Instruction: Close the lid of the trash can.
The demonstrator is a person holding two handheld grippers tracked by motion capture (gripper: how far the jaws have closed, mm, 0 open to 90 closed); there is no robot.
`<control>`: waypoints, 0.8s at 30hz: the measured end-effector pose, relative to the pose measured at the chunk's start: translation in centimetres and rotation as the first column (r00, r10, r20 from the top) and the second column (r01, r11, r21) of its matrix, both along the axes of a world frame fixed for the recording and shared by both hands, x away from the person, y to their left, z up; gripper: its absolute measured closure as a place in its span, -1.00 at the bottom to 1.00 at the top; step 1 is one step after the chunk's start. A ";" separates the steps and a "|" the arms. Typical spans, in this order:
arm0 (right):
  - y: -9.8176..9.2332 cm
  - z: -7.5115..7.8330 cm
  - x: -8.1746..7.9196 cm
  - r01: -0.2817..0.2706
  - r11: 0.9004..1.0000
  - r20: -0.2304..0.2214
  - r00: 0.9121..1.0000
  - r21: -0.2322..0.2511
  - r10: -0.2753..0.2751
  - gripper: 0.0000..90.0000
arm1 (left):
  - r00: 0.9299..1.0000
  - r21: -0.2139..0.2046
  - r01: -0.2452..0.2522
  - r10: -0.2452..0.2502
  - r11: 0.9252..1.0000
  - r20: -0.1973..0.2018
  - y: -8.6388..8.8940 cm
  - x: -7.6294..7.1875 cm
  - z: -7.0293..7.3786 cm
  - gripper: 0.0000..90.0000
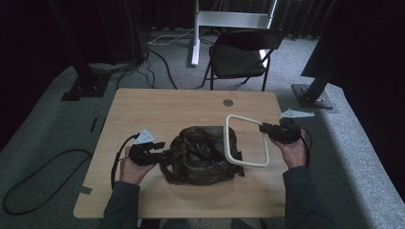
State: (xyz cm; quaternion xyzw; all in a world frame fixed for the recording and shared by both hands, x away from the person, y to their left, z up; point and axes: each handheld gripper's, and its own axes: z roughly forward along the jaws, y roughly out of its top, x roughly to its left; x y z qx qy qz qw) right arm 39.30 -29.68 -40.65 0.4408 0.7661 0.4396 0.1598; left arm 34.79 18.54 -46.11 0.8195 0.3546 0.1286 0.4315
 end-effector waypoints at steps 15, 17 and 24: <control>3.0 1.0 0.2 -0.054 0.998 0.017 0.998 0.030 0.053 0.72 | 1.000 -0.004 -0.003 0.003 1.000 0.001 0.1 0.0 0.1 0.23; 3.4 1.1 0.3 -0.058 0.998 0.018 0.998 0.030 0.057 0.72 | 1.000 -0.003 -0.003 0.003 1.000 0.002 0.1 0.0 0.1 0.23; 4.5 1.3 0.4 -0.075 0.996 0.016 0.997 0.045 0.074 0.72 | 1.000 -0.003 -0.002 0.002 1.000 0.003 0.1 0.0 0.1 0.23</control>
